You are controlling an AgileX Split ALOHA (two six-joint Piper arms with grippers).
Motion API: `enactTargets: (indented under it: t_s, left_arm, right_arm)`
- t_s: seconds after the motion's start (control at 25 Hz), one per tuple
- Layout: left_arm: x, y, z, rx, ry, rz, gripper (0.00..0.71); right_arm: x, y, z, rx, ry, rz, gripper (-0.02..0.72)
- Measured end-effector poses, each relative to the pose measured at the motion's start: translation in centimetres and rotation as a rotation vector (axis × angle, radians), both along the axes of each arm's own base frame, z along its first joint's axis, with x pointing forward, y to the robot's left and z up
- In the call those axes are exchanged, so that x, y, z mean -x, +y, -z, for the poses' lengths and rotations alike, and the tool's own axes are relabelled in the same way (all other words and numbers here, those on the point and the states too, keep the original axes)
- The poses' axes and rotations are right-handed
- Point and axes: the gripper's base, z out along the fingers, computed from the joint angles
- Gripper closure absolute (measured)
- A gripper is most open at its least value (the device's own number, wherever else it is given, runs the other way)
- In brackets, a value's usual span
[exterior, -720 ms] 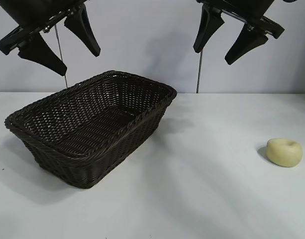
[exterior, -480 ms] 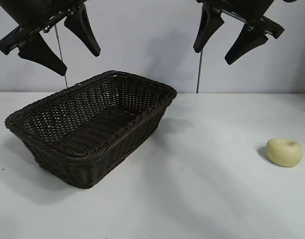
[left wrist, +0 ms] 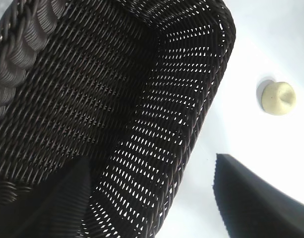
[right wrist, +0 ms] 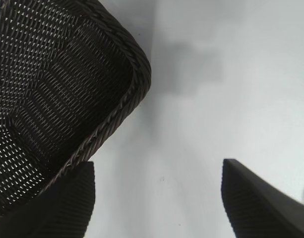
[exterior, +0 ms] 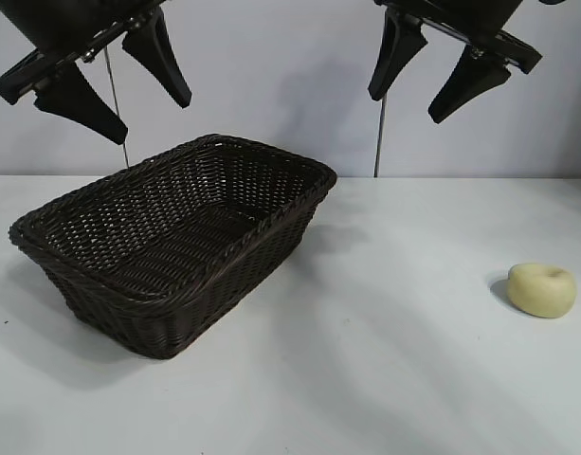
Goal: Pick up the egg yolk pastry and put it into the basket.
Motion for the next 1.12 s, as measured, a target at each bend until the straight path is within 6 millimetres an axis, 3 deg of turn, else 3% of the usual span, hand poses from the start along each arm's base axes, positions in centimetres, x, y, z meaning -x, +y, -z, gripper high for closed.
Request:
enactTargets:
  t_s: [0.68,0.84,1.12]
  left_arm:
    - [-0.7,-0.4,-0.6,0.081,-0.060,-0.069,0.199]
    - [0.0,-0.2,-2.3,0.095,-0.089,-0.070,0.199]
    - [3.3,1.0,-5.9,0.051,-0.042,-0.103,0.199]
  right_arm:
    - [0.0,0.0,0.0,0.000,0.001,0.000,0.185]
    - [0.0,0.0,0.0,0.001,0.005,-0.002,0.185]
    - [0.1,0.0,0.0,0.001,0.009,-0.003,0.185]
